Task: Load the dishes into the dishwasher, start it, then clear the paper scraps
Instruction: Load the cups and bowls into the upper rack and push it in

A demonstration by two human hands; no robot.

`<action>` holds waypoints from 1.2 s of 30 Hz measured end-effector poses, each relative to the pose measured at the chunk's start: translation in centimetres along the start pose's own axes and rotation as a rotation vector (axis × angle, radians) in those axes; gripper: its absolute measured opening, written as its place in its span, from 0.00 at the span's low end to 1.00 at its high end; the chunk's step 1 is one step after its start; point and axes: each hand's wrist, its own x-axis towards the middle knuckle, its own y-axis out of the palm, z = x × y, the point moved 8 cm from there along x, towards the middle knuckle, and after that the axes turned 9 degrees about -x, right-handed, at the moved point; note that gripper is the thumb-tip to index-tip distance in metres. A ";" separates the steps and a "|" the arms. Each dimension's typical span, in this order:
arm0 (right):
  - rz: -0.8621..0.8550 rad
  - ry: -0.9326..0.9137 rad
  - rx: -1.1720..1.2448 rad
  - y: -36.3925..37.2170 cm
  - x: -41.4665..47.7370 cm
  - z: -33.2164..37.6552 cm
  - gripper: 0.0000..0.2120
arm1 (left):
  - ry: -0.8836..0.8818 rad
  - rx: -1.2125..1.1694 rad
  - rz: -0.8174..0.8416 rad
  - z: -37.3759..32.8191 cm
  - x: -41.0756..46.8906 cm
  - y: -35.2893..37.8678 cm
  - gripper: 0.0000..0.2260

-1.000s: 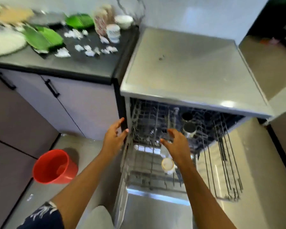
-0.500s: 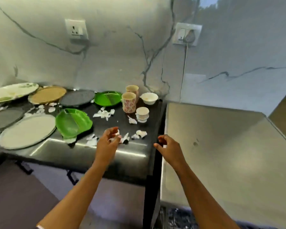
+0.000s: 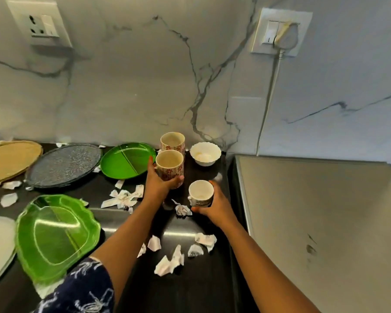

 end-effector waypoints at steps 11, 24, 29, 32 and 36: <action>-0.129 -0.011 0.137 -1.7 -0.4 0.0 0.37 | 0.166 0.079 -0.114 -0.7 0.2 -0.4 0.36; -0.225 -0.249 0.418 -16.2 -22.4 -0.9 0.33 | 0.405 -0.283 0.036 -8.7 -26.2 1.9 0.37; -0.181 -0.218 0.429 -21.2 -35.9 -8.2 0.32 | 0.420 -0.392 0.110 -6.3 -42.0 6.7 0.34; -0.121 -0.131 0.397 -22.9 -43.0 -13.7 0.31 | 0.338 -0.442 0.155 -2.8 -49.9 9.4 0.33; -0.040 0.024 0.418 -22.7 -49.7 -21.2 0.32 | 0.196 -0.426 0.106 2.4 -57.2 9.8 0.37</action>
